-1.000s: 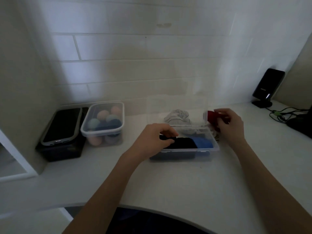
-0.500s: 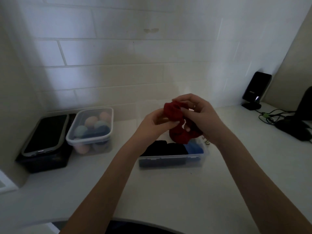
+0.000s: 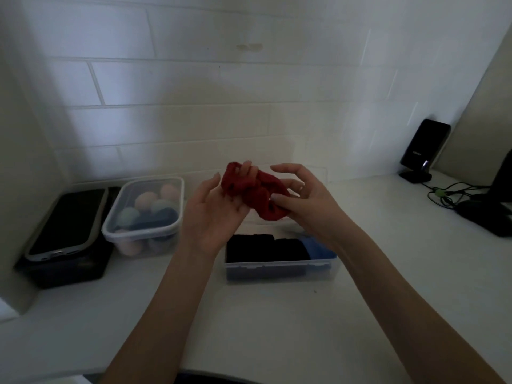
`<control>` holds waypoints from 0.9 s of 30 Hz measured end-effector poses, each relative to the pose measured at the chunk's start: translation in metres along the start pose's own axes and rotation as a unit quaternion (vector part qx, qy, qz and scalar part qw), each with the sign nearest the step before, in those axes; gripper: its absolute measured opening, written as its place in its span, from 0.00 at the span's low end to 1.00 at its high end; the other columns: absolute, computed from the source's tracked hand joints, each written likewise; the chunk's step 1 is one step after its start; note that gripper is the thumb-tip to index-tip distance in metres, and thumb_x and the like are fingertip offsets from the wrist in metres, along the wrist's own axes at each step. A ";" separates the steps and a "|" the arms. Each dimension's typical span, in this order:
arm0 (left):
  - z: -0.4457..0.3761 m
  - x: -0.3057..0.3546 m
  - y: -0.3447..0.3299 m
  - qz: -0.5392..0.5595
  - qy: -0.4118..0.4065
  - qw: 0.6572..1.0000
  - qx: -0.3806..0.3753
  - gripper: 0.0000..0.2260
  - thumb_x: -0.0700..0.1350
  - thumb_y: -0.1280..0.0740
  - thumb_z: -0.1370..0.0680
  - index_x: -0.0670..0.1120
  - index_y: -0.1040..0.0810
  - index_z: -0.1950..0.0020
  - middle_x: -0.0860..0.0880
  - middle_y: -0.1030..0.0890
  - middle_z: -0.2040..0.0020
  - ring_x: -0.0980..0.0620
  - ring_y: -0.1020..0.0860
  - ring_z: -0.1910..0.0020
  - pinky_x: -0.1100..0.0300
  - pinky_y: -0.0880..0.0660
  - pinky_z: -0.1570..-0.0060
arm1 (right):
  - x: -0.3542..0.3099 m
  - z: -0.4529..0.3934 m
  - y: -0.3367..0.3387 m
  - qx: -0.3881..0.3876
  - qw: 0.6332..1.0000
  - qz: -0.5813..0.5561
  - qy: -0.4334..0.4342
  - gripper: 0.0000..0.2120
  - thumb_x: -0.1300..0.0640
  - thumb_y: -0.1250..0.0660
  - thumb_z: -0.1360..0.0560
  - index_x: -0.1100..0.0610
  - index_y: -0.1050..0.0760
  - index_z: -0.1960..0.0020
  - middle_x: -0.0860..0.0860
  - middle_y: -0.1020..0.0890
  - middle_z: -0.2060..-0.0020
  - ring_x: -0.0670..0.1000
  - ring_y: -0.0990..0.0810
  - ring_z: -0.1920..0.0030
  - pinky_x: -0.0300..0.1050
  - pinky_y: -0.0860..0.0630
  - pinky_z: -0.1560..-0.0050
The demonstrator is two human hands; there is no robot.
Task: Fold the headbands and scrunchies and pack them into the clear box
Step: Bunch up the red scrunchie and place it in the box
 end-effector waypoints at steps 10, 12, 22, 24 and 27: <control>0.002 -0.002 0.006 -0.349 -0.089 0.927 0.101 0.18 0.34 0.35 0.26 0.36 0.30 0.36 0.40 0.20 0.46 0.43 0.22 0.44 0.50 0.27 0.40 | -0.018 0.008 -0.025 -0.020 0.980 0.172 0.101 0.21 0.75 0.37 0.30 0.54 0.28 0.44 0.58 0.23 0.57 0.56 0.20 0.55 0.52 0.20 0.48; 0.004 -0.004 0.006 -0.389 -0.096 0.910 0.106 0.17 0.34 0.34 0.26 0.39 0.28 0.37 0.43 0.18 0.48 0.44 0.21 0.45 0.50 0.25 0.41 | -0.021 0.011 -0.030 -0.027 0.976 0.182 0.116 0.20 0.74 0.36 0.30 0.54 0.27 0.44 0.60 0.22 0.55 0.58 0.20 0.52 0.51 0.20 0.46; 0.009 0.000 0.004 -0.513 -0.110 0.844 0.110 0.20 0.35 0.31 0.27 0.46 0.32 0.38 0.47 0.16 0.53 0.51 0.17 0.52 0.55 0.23 0.46 | -0.024 0.012 -0.023 -0.030 0.996 0.016 0.086 0.22 0.76 0.38 0.29 0.52 0.27 0.44 0.51 0.24 0.57 0.48 0.20 0.54 0.47 0.21 0.49; 0.010 0.000 0.002 -0.521 -0.114 0.839 0.105 0.22 0.33 0.32 0.28 0.47 0.31 0.37 0.45 0.17 0.54 0.50 0.17 0.53 0.54 0.22 0.47 | -0.022 0.011 -0.023 -0.030 0.997 -0.008 0.077 0.22 0.76 0.38 0.29 0.52 0.26 0.45 0.51 0.24 0.56 0.48 0.19 0.54 0.44 0.21 0.51; 0.012 0.003 -0.001 -0.505 -0.131 0.847 0.103 0.24 0.29 0.34 0.28 0.48 0.31 0.36 0.48 0.19 0.55 0.55 0.18 0.56 0.59 0.21 0.52 | -0.020 0.010 -0.023 -0.026 0.996 -0.040 0.074 0.22 0.78 0.38 0.30 0.53 0.25 0.48 0.51 0.24 0.57 0.48 0.20 0.56 0.47 0.21 0.51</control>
Point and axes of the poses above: each hand's wrist, its own z-axis away from the middle knuckle, its own y-axis out of the back of the hand, x = y × z, the point moved 6 cm from there along -z, towards the middle knuckle
